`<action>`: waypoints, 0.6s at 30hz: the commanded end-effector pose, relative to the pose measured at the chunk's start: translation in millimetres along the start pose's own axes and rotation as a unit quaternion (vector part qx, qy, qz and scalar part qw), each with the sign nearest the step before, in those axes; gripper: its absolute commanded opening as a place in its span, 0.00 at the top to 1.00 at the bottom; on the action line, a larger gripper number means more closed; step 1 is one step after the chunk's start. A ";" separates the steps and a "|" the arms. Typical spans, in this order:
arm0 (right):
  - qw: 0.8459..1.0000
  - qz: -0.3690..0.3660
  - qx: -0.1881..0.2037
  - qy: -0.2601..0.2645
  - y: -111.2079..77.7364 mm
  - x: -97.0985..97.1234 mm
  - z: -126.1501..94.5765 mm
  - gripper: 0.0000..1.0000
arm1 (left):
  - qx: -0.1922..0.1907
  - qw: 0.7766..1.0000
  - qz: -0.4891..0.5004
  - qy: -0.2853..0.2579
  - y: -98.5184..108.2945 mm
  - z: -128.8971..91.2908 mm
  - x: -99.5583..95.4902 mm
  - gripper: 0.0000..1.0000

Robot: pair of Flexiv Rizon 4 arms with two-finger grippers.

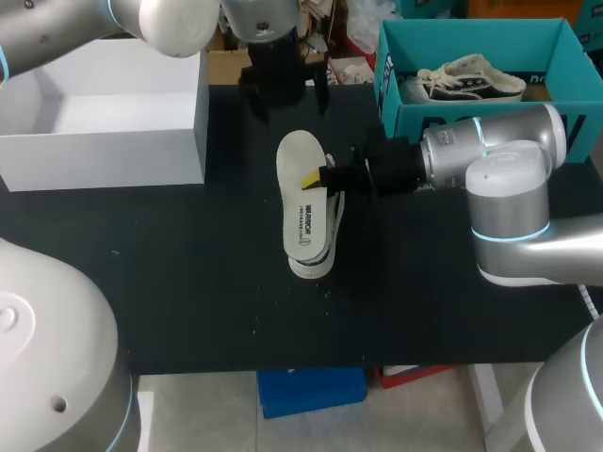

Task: Take the shoe out of the shoebox, open the shoe tongue, remove and reinsert the insole, then place the shoe into the shoebox

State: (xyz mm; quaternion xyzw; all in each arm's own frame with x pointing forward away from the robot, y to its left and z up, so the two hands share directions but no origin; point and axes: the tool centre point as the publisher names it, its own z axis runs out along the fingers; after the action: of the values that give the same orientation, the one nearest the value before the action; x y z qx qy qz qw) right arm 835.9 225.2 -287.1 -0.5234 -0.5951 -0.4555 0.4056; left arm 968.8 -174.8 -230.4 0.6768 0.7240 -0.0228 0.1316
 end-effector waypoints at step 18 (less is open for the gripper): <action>1.000 0.000 -0.001 0.000 -0.5 -0.2 0.8 1.00 | 0.000 1.000 -0.006 0.017 -53.5 -5.7 -6.4 0.00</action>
State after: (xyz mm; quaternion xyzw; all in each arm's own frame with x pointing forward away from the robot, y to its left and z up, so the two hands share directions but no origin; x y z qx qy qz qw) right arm 836.0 225.2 -287.1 -0.5233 -0.5951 -0.4555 0.4056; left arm 930.1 -186.8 -233.7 0.6751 0.7290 -0.0231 0.1105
